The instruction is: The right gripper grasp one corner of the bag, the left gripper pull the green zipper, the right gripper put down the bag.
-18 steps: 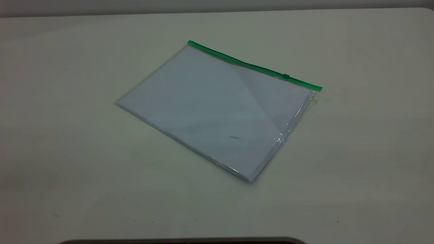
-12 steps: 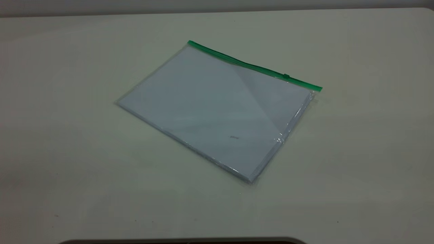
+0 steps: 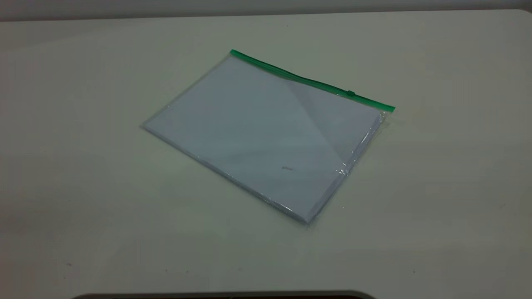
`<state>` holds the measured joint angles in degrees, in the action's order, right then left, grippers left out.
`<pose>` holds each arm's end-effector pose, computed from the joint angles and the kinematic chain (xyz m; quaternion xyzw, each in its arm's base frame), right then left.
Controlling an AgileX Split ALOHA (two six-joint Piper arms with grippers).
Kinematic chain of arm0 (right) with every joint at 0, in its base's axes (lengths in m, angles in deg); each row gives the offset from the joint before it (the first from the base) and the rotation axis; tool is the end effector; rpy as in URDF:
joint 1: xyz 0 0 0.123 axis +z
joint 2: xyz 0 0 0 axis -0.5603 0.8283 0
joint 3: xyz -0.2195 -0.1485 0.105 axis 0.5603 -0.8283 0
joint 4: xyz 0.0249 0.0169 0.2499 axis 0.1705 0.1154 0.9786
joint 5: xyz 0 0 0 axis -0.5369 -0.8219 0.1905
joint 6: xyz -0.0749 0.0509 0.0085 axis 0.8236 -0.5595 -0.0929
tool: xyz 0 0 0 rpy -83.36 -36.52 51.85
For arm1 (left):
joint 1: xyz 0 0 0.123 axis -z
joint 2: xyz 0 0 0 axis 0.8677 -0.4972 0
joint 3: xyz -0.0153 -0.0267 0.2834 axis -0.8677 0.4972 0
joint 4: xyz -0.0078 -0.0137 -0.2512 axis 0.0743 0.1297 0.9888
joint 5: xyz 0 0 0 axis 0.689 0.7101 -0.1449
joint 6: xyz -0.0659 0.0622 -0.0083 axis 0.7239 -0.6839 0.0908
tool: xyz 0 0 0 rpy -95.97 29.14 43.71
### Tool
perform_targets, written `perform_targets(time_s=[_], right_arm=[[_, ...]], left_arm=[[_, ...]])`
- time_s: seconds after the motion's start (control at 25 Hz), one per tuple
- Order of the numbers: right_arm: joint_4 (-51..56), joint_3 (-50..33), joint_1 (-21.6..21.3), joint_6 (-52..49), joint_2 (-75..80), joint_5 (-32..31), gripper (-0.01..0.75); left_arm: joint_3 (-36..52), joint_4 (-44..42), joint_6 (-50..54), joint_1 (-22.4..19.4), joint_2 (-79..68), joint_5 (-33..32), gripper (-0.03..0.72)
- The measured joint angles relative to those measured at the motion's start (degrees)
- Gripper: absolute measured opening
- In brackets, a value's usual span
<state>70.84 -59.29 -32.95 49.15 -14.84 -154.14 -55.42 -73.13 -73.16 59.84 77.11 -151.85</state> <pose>-0.0091 0.0044 0.2667 -0.0630 0.8692 0.0029 0.4905 -0.0095 -0.0040 0.2675 0.0301 0.8699 -0.0045 0.4923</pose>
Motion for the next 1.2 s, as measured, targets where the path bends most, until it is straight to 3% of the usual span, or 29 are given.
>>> perform_targets(time_s=[0.8, 1.2], right_arm=[[0.0, 0.0, 0.0, -0.3, 0.0, 0.0, 0.578], [0.2, 7.0, 0.0, -3.0, 7.8, 1.4, 0.578]], left_arm=[[-0.1, 0.3, 2.1, 0.0, -0.3, 0.1, 0.515], [-10.5, -0.4, 3.7, 0.0, -20.8, 7.3, 0.594]])
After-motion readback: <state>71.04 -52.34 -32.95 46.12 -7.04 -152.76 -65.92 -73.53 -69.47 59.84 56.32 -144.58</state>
